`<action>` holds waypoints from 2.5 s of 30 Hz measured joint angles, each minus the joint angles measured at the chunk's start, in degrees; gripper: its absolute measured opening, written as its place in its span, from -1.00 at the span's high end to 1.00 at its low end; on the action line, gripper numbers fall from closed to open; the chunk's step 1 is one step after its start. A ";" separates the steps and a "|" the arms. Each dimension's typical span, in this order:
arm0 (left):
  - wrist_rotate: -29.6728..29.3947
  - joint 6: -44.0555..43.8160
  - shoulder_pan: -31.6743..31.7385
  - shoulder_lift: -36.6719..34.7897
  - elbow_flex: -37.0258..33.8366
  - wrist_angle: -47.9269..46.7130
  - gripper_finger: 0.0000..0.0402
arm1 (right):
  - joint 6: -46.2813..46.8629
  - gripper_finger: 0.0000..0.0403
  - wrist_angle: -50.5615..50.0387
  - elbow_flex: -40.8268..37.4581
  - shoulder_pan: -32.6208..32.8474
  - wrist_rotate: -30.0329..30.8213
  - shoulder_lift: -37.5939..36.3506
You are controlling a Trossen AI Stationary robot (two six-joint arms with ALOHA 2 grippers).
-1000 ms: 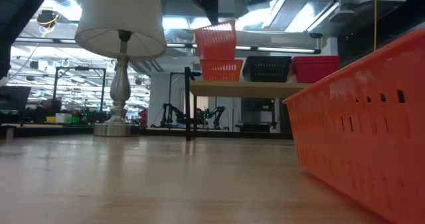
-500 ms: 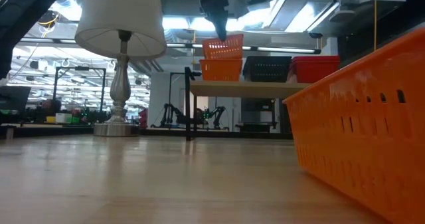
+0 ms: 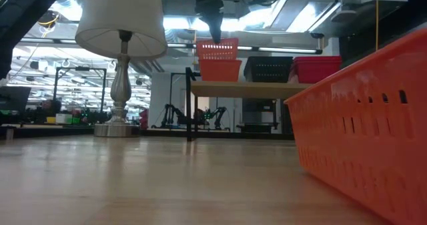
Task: Stack baskets on shelf by color
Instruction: Stack the top orange bin on the orange bin on the shelf, then stack the orange bin on the orange bin on the shelf
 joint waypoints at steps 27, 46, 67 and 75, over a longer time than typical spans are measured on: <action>18.14 -12.10 -8.05 -1.46 1.82 2.78 0.56 | -0.02 0.46 -0.11 -0.01 0.00 0.00 -0.01; 17.23 -26.12 -28.70 -1.05 0.83 -16.07 0.58 | 15.44 0.46 38.79 -43.20 16.12 -28.65 -0.51; 5.62 -42.49 -37.70 -1.27 0.85 -16.14 0.58 | 21.24 0.57 76.59 -44.29 51.12 -2.81 29.41; 5.52 -43.26 -38.11 -1.27 0.85 -16.12 0.58 | 10.91 0.57 76.01 -32.83 51.42 -16.43 43.74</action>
